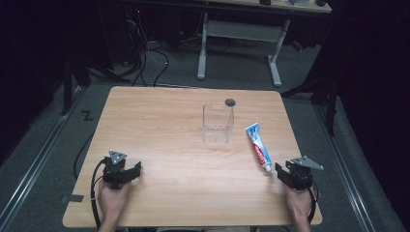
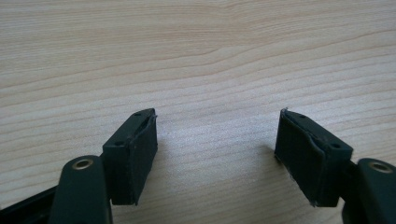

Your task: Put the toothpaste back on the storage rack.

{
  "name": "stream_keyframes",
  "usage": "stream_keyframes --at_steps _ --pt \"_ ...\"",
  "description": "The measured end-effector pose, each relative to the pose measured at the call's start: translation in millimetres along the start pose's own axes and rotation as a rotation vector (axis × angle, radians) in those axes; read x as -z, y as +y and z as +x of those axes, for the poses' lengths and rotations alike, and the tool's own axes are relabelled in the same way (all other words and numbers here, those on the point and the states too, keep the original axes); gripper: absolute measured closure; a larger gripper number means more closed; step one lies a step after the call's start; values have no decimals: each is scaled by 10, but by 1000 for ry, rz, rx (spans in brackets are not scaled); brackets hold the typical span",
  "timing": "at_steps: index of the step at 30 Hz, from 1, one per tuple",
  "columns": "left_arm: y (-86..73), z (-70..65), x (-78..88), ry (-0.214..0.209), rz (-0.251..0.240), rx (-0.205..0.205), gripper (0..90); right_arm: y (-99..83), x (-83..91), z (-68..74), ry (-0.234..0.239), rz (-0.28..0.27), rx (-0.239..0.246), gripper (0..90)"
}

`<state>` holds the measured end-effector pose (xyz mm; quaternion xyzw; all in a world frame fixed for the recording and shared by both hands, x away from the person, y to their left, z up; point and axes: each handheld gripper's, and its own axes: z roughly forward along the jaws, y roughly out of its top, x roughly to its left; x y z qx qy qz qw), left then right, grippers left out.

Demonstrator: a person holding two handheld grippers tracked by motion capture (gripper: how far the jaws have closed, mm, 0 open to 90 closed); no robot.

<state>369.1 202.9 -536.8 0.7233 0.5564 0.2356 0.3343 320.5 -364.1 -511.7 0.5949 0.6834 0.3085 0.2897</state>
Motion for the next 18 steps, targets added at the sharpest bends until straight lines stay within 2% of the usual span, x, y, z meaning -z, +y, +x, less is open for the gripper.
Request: stream_keyframes --at_steps 12,18 --pt "1 -5 -2 2 2 -5 295 42 63 117 42 -42 1 533" --pt "3 -16 -7 7 4 -11 289 128 82 158 85 -64 12 553"
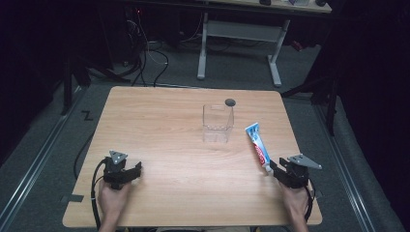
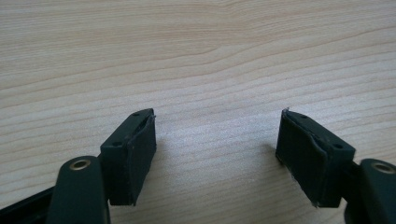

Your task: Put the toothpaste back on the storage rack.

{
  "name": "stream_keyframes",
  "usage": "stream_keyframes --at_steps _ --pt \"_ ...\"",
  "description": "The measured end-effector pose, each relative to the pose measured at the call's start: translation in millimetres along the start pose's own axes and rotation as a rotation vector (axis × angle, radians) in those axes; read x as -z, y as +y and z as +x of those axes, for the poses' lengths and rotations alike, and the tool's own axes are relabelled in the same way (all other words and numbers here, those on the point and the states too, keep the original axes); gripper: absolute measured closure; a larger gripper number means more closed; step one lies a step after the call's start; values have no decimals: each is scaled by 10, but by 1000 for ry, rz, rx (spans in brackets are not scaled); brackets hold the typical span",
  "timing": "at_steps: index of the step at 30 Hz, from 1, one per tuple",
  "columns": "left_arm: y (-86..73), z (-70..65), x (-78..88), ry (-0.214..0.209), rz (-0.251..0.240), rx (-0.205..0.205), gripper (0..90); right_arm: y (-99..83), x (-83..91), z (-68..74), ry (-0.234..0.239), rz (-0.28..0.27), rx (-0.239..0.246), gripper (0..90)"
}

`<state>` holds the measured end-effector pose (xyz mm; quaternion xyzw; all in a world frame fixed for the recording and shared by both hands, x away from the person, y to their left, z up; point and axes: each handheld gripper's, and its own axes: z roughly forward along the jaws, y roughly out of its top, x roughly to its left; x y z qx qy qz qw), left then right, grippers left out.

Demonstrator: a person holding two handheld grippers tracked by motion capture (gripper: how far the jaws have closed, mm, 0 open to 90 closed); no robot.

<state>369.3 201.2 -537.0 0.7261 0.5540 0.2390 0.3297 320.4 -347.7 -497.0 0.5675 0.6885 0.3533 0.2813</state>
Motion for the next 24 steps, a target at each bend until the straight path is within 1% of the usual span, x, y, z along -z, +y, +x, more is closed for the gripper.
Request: stream_keyframes --at_steps 2,5,10,12,15,22,24 --pt "0 0 0 0 0 0 288 33 -3 15 7 0 3 552" --pt "0 0 0 0 0 -1 288 78 -19 45 11 -6 25 545" --pt "0 0 0 0 0 -1 288 151 -69 88 28 -6 34 537" --pt "0 0 0 0 0 0 288 176 -91 110 22 -3 44 529" --pt "0 0 0 0 0 -1 288 215 -115 132 19 -12 63 505" --pt "-3 -3 2 1 -1 -3 288 319 -161 135 66 -11 34 445" --pt "-4 0 3 1 1 -4 282 363 -175 141 64 -6 41 436"
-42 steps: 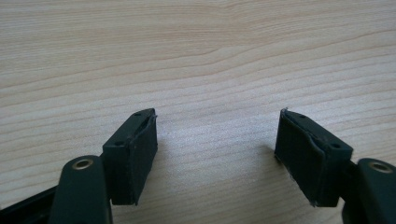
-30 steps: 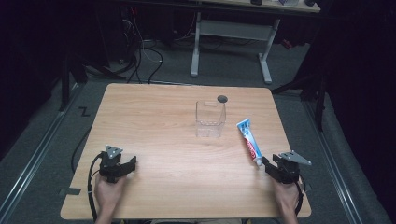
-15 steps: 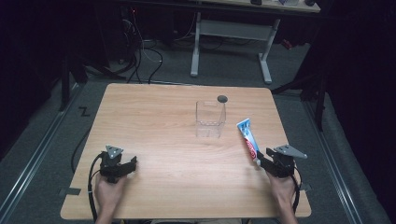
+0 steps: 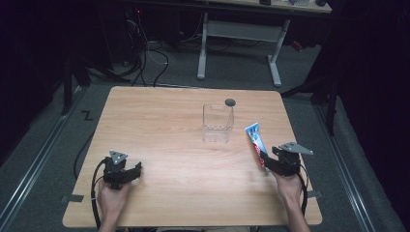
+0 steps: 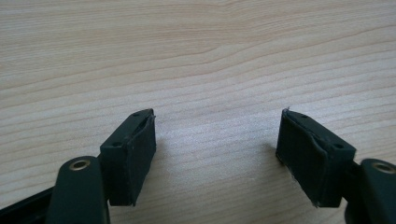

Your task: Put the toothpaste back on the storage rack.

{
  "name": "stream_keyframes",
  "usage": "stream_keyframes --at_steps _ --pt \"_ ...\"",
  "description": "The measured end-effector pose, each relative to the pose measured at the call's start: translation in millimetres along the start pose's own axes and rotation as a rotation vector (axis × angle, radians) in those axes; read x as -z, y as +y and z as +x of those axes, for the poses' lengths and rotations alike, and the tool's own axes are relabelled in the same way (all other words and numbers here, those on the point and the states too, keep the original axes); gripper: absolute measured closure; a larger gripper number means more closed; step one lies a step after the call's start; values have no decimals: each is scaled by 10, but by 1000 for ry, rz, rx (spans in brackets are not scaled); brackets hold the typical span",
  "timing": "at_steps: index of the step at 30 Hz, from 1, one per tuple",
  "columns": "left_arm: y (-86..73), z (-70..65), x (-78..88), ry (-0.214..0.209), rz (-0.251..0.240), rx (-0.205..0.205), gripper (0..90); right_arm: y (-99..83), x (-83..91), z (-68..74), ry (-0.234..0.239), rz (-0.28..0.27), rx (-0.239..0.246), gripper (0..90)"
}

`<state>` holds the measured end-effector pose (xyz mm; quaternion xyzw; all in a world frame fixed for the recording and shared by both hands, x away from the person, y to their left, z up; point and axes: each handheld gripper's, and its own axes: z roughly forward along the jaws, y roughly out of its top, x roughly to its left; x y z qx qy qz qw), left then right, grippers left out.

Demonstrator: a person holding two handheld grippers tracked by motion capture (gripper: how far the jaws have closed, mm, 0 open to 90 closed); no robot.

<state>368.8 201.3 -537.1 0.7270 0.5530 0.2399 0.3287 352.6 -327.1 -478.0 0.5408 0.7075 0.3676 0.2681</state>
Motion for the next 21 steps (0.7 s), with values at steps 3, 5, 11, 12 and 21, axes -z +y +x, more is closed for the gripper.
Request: stream_keyframes --at_steps 3,5,11,12,21 --pt "-1 5 4 -4 2 -2 280 52 -41 6 0 25 -4 428" --pt "-5 7 7 -8 2 -4 278 87 -75 14 -3 42 -1 428" --pt "-8 5 12 -17 5 -12 266 199 -167 49 -25 69 9 411" --pt "-8 3 11 -18 4 -14 264 220 -179 50 -25 70 12 411" --pt "-8 2 12 -22 6 -18 264 369 -311 9 -31 117 24 413"
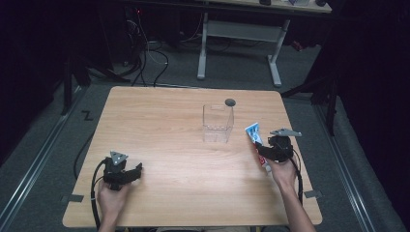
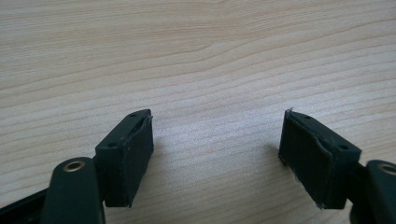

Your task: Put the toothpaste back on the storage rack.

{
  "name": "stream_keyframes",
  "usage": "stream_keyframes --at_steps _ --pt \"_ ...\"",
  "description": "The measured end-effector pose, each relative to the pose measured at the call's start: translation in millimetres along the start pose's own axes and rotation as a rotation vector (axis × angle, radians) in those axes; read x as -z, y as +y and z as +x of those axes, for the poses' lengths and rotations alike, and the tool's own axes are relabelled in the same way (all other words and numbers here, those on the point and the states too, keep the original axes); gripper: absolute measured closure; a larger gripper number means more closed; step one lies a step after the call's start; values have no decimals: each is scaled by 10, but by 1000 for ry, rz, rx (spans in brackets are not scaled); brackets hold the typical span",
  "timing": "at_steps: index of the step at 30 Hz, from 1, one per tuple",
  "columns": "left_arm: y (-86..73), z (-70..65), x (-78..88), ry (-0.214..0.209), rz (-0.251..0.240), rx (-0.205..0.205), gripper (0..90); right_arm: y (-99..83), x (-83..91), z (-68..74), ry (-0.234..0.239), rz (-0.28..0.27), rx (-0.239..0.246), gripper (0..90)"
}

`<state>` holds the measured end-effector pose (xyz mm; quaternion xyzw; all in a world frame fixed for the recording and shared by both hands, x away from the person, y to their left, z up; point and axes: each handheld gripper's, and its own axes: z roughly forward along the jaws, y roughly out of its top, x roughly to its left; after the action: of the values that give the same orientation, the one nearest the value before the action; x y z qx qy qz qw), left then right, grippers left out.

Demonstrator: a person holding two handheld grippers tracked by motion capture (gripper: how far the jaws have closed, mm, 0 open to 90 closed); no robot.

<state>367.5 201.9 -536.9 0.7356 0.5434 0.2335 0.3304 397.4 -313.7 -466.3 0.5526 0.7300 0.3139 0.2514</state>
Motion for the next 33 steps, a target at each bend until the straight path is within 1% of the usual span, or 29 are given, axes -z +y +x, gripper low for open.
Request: stream_keyframes --at_steps 2,4,10,19,22,25,30,33 --pt "1 0 -1 1 0 2 266 48 -23 -4 -7 10 14 413" --pt "1 0 -1 2 -1 4 270 101 -45 -4 -11 16 16 415" --pt "0 7 3 -1 -1 7 271 248 -120 -9 -19 77 37 425" --pt "-1 8 3 -3 -1 8 267 411 -187 -44 -35 123 32 424" --pt "0 7 3 -1 -1 6 266 458 -255 -51 -25 150 23 422" --pt "-1 5 3 -1 -1 6 264 492 -349 -54 -30 177 18 421" --pt "-1 5 3 -1 0 6 263 509 -521 -25 -24 244 14 414" --pt "-1 4 2 -1 0 6 262 500 -612 -8 -33 283 12 414"
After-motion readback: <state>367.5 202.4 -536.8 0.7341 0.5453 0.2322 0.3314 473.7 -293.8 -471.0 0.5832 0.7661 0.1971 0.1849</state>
